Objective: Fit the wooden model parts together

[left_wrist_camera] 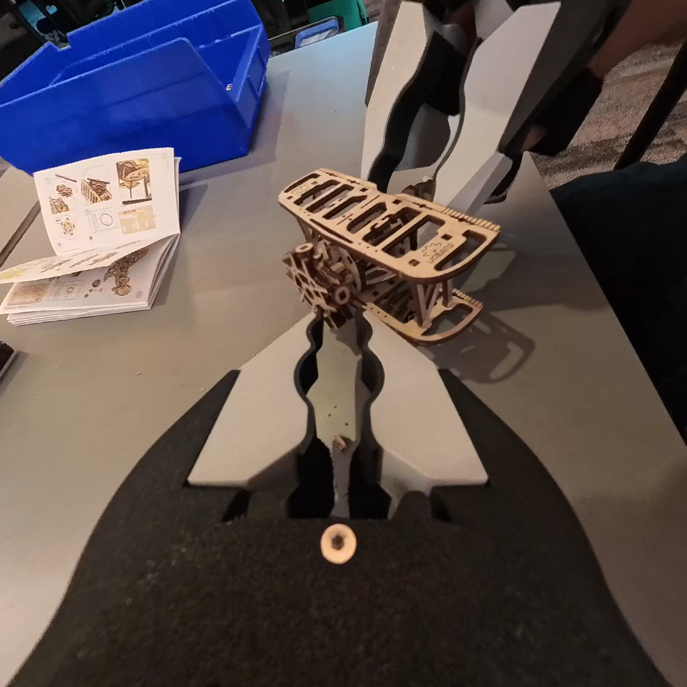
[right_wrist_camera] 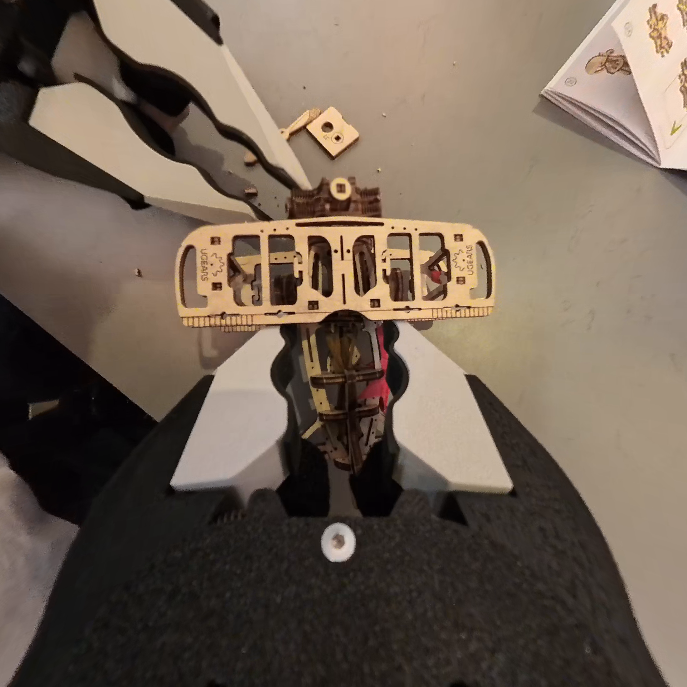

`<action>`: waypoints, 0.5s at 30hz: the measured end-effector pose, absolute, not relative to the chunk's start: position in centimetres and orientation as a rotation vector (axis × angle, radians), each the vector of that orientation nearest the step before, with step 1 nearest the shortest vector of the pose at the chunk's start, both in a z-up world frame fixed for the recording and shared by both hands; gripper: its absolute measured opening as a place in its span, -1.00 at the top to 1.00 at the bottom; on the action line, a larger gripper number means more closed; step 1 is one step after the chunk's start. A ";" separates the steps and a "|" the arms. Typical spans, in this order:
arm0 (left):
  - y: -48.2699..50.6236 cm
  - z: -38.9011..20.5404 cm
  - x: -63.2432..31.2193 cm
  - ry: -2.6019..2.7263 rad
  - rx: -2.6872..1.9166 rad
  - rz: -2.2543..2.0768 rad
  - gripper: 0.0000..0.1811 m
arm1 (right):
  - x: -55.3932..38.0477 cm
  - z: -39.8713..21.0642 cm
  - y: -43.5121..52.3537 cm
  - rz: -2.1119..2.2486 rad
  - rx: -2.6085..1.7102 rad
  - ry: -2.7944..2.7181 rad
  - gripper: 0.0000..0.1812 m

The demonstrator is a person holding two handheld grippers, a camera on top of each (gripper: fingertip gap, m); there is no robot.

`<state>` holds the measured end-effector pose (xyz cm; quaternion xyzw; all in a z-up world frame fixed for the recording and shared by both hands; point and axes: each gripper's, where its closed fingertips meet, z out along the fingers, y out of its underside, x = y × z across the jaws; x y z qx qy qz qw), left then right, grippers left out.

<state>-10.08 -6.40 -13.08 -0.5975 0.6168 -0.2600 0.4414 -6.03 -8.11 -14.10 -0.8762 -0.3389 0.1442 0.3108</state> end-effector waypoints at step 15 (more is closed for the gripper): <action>-5.6 -14.0 -10.1 1.932 -1.483 -1.132 0.30 | -6.3 -14.0 -8.2 0.474 -2.300 -0.984 0.50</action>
